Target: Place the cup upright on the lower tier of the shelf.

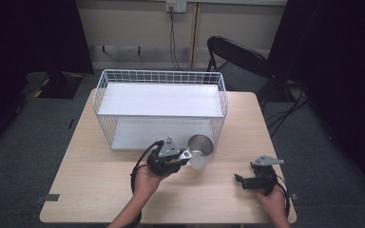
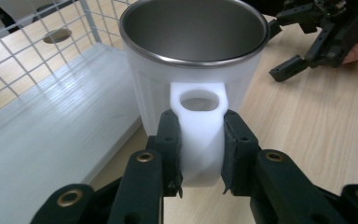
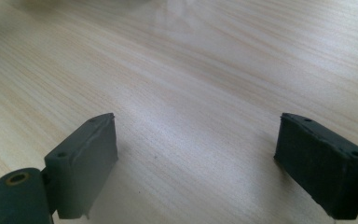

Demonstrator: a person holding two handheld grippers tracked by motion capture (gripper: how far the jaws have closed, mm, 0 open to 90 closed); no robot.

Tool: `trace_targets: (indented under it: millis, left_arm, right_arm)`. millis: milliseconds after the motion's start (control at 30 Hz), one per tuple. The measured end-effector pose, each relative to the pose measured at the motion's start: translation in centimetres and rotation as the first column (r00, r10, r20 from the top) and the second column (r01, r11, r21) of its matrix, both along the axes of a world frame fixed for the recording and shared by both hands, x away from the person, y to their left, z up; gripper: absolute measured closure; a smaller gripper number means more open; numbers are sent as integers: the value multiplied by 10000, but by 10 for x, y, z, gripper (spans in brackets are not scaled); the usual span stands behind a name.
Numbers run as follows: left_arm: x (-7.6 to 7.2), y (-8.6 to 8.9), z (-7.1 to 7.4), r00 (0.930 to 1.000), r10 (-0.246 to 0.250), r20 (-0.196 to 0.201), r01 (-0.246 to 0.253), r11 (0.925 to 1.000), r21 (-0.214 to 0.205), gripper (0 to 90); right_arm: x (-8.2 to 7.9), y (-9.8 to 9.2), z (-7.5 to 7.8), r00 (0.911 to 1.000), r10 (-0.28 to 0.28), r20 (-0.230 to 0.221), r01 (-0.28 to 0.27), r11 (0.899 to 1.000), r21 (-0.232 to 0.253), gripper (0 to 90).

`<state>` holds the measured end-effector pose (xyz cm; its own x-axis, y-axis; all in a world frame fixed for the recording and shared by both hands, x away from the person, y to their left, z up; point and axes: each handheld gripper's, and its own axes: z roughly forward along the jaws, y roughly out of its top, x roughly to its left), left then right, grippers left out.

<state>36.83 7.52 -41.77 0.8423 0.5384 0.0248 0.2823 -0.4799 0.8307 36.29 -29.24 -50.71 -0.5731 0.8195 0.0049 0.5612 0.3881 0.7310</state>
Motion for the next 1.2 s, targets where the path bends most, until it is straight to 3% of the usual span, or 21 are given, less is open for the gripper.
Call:
trace_targets:
  millis: [500,667,1200]
  left_arm:
    - [9,16,6,9963,838,208,-834,9964,-166,722]
    - [16,23,10,9914,1260,362,-1255,9920,-163,722]
    - [27,33,10,9791,1941,605,-1934,9810,-180,722]
  right_arm:
    - [0,0,0,10000,4,5,-4,10000,-2,117]
    - [0,0,0,10000,4,4,-4,10000,-3,117]
    - [0,0,0,10000,1,2,-1,10000,2,117]
